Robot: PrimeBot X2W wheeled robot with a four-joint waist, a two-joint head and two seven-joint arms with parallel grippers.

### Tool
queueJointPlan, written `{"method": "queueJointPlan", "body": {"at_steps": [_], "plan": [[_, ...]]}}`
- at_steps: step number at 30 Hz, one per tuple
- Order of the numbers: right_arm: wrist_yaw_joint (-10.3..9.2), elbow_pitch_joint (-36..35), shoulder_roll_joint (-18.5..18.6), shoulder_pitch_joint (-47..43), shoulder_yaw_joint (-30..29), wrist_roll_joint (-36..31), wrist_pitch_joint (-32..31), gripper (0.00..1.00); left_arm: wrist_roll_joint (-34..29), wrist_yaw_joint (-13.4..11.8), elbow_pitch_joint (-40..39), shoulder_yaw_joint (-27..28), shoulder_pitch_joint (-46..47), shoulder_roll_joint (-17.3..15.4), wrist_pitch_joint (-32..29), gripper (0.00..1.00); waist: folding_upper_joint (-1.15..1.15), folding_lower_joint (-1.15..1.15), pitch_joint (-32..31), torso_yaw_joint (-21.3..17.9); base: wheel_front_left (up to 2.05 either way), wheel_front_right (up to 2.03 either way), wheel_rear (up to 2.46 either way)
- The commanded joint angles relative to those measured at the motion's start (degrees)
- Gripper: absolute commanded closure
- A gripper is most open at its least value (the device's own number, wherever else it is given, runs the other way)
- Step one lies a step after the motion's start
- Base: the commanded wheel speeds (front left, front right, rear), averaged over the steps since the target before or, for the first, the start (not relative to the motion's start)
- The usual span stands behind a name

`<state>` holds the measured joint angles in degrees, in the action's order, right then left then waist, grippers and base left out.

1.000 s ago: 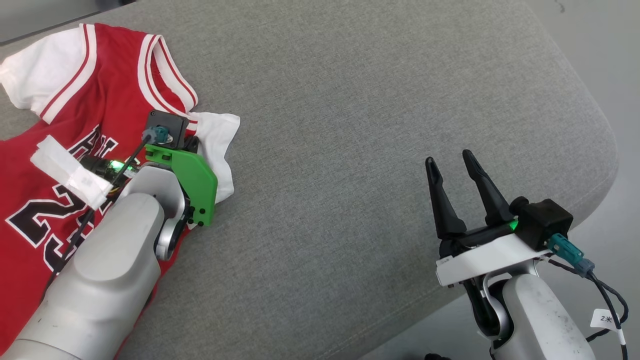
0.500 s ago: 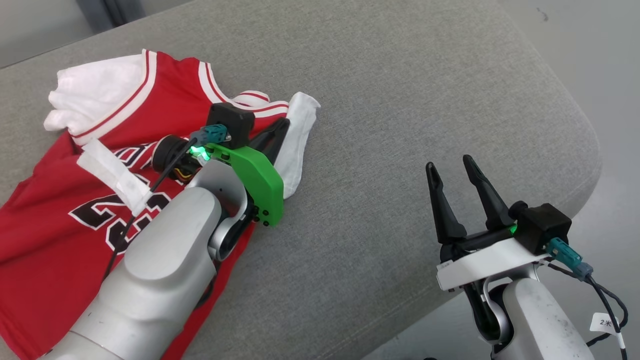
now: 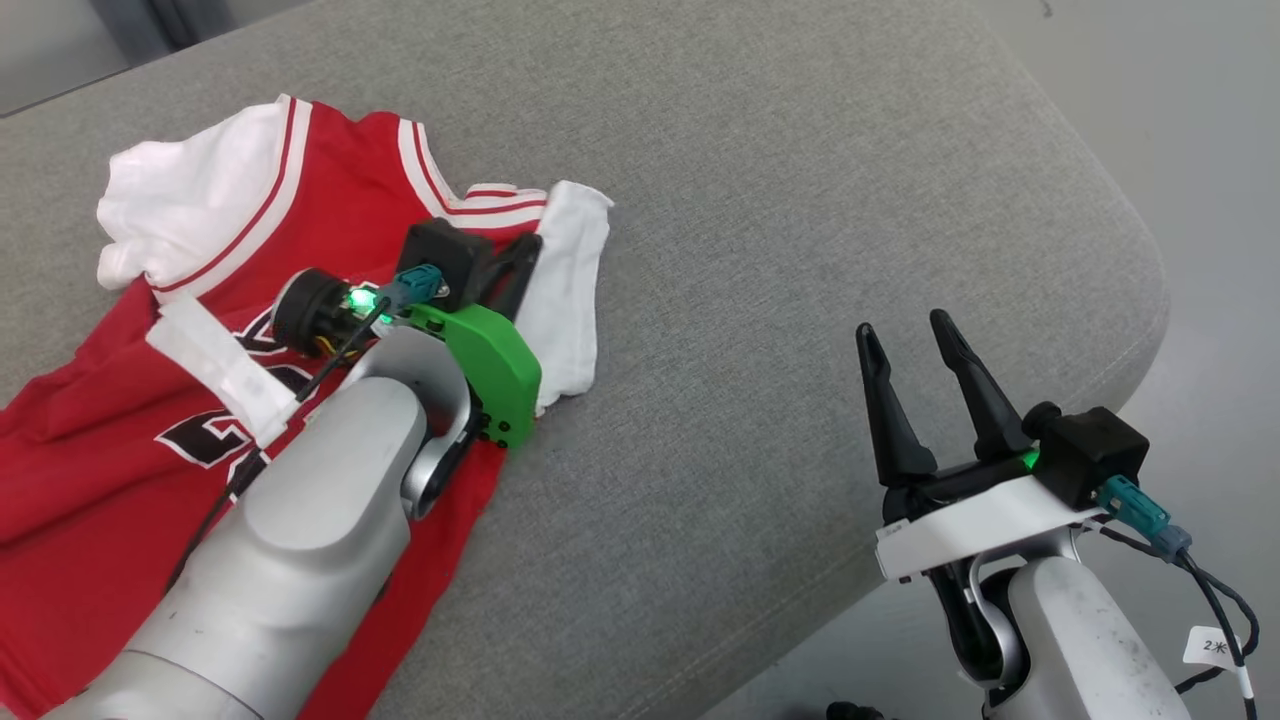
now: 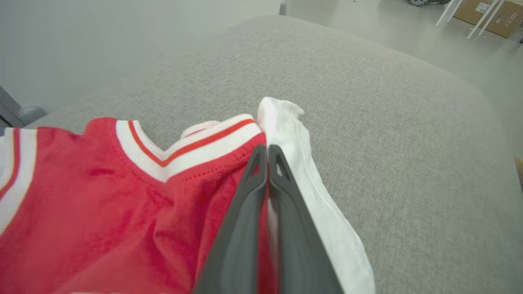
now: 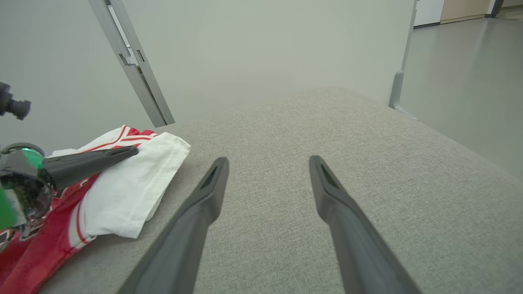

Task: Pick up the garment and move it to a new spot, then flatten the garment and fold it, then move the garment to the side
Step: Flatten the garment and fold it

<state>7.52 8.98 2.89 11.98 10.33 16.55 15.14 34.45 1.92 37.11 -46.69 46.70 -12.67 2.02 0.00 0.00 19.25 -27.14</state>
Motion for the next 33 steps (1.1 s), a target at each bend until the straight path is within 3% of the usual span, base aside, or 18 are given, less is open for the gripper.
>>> {"method": "queueJointPlan", "body": {"at_steps": [1,2,3,4,7,13,17,26,33], "plan": [[-0.07,-0.1,0.0,-0.5,0.3,0.2,0.0,0.00,-1.4,-0.3,2.0,-0.5,1.3,-0.7,1.0,0.85,0.00,0.00,-0.1,0.4,0.00,0.00,0.00],[-0.07,0.0,0.0,-0.5,0.4,0.3,0.0,0.00,-1.3,-0.1,3.5,-0.5,1.3,-0.2,1.8,0.73,0.00,0.00,-0.3,0.7,0.00,0.00,0.00],[-0.07,0.1,0.0,-0.4,0.4,0.3,0.0,0.00,-1.1,0.3,4.5,-0.6,1.4,0.4,2.4,0.51,0.00,0.00,-0.4,0.9,0.00,0.00,0.00],[-0.07,0.2,0.0,-0.4,0.5,0.3,0.0,0.00,-0.2,1.1,5.4,-0.4,1.2,1.4,2.8,0.00,0.00,0.00,-0.7,1.1,0.00,0.00,0.00],[-0.07,0.4,0.0,-0.9,0.1,-0.1,0.0,0.00,0.9,2.4,7.2,-0.1,0.8,2.8,4.7,0.00,0.00,0.00,-1.7,2.4,0.00,0.00,0.00],[-0.07,0.8,0.0,-2.0,-1.0,-1.3,0.0,0.00,3.5,1.6,6.6,2.3,-2.1,5.1,10.5,0.00,0.00,0.00,-4.9,5.5,0.00,0.00,0.00],[-0.07,0.5,0.1,-3.3,-2.7,-2.5,0.0,0.00,4.1,-0.9,0.3,5.8,-6.7,4.4,12.8,0.00,0.00,0.00,-7.3,8.7,0.00,0.00,0.00],[-0.07,-0.2,0.0,-6.1,-6.4,-8.0,0.0,0.00,-3.2,-10.4,-24.3,17.2,-27.3,0.6,13.2,0.00,0.00,0.00,-12.6,17.6,0.00,0.00,0.00],[-0.07,1.1,0.0,-8.1,-8.3,-11.1,0.0,0.00,-8.3,-12.3,-30.6,24.1,-43.6,0.4,13.1,0.00,0.00,0.00,-17.3,23.7,0.00,0.00,0.00]]}}
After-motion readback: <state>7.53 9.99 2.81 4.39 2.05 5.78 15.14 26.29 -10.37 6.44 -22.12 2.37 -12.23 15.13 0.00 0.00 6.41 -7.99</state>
